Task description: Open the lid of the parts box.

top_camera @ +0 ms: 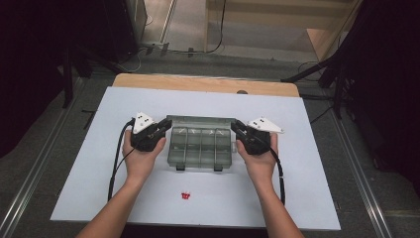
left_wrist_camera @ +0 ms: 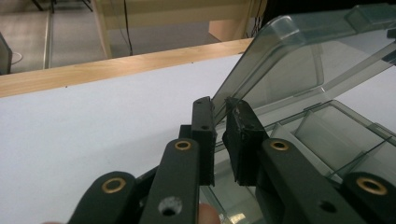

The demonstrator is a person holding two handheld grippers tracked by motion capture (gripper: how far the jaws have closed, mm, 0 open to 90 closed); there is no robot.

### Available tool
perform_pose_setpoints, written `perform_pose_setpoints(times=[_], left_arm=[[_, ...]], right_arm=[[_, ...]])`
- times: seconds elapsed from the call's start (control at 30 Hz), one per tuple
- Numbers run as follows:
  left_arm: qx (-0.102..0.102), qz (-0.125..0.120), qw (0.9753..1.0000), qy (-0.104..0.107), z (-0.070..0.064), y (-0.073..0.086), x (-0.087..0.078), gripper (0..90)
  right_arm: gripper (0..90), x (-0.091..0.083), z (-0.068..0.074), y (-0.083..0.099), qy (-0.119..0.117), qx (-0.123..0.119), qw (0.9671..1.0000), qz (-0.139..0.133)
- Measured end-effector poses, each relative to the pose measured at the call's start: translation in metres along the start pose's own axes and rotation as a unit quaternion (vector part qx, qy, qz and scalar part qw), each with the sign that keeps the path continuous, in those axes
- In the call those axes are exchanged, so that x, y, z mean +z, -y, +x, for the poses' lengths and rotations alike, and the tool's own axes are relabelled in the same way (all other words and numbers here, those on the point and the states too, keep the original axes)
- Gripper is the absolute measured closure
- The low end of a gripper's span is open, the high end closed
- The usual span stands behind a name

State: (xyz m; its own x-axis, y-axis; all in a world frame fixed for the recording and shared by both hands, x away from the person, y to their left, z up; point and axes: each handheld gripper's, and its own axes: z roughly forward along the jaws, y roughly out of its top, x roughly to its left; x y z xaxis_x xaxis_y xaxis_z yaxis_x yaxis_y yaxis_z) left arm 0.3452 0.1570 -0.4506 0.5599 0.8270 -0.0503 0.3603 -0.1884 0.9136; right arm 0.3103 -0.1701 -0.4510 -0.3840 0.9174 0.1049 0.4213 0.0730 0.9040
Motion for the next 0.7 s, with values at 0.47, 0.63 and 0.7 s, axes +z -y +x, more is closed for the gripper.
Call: perform_pose_setpoints(times=[0.47,0.63,0.7], left_arm=[[-0.029,0.004,0.9995,0.009,0.011,0.0,0.012,75.2],[-0.017,0.01,0.9998,0.001,0.011,-0.001,0.016,77.3],[-0.021,0.014,0.9997,0.003,0.012,-0.001,0.019,79.0]], right_arm=[[84.0,0.012,-0.001,0.0,0.017,0.015,0.9997,-0.004],[84.0,0.014,-0.003,-0.002,0.014,0.021,0.9997,-0.005],[84.1,0.014,-0.004,-0.002,0.013,0.026,0.9996,-0.006]])
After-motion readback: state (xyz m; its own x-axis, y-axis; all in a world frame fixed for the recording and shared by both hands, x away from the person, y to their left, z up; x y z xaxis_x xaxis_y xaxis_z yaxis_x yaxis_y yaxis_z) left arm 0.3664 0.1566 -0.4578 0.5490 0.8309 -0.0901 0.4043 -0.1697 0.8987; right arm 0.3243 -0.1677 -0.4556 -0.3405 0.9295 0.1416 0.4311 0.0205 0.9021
